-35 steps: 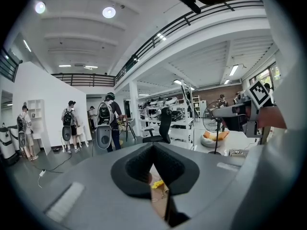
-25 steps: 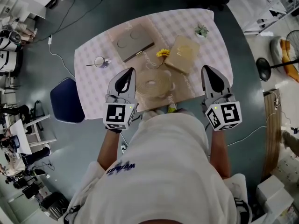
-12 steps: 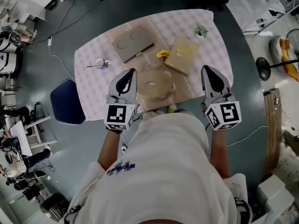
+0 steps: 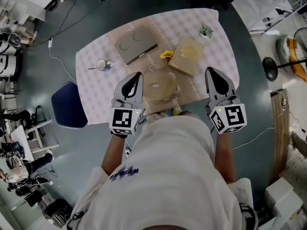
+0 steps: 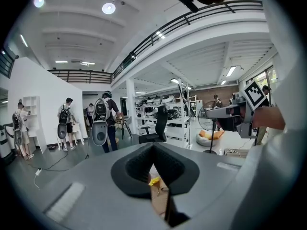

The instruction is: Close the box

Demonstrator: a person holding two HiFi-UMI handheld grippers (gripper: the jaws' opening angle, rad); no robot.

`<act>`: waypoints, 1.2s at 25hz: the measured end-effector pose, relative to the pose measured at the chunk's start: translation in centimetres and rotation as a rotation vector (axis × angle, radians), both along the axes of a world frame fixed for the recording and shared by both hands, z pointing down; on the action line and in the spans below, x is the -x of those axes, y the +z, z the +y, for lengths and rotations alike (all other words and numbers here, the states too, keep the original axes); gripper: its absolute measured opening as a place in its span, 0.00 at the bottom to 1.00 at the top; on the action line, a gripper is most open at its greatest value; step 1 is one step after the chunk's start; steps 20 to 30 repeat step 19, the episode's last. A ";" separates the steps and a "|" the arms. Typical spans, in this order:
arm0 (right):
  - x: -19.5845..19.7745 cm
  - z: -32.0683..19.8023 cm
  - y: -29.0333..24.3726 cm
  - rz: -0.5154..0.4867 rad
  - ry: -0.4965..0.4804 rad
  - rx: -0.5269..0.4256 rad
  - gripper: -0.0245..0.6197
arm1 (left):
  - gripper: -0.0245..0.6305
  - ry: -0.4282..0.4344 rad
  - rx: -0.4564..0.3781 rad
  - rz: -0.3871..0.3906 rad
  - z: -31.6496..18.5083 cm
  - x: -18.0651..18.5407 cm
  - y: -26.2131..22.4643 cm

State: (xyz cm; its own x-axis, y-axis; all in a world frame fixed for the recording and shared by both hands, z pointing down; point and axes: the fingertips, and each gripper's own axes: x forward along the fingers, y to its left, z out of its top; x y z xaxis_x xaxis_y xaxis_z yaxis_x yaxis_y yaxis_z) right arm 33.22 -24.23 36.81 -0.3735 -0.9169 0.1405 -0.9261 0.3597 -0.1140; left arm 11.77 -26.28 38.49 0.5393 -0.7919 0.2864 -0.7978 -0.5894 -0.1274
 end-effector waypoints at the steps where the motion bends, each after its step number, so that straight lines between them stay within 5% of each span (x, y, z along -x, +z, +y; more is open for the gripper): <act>1: 0.0 0.1 0.1 0.001 0.000 0.002 0.04 | 0.04 0.001 0.001 0.000 0.0 -0.1 0.0; 30: -1.0 0.2 2.6 0.035 -0.004 0.056 0.05 | 0.04 0.005 0.053 -0.011 0.4 -0.6 2.6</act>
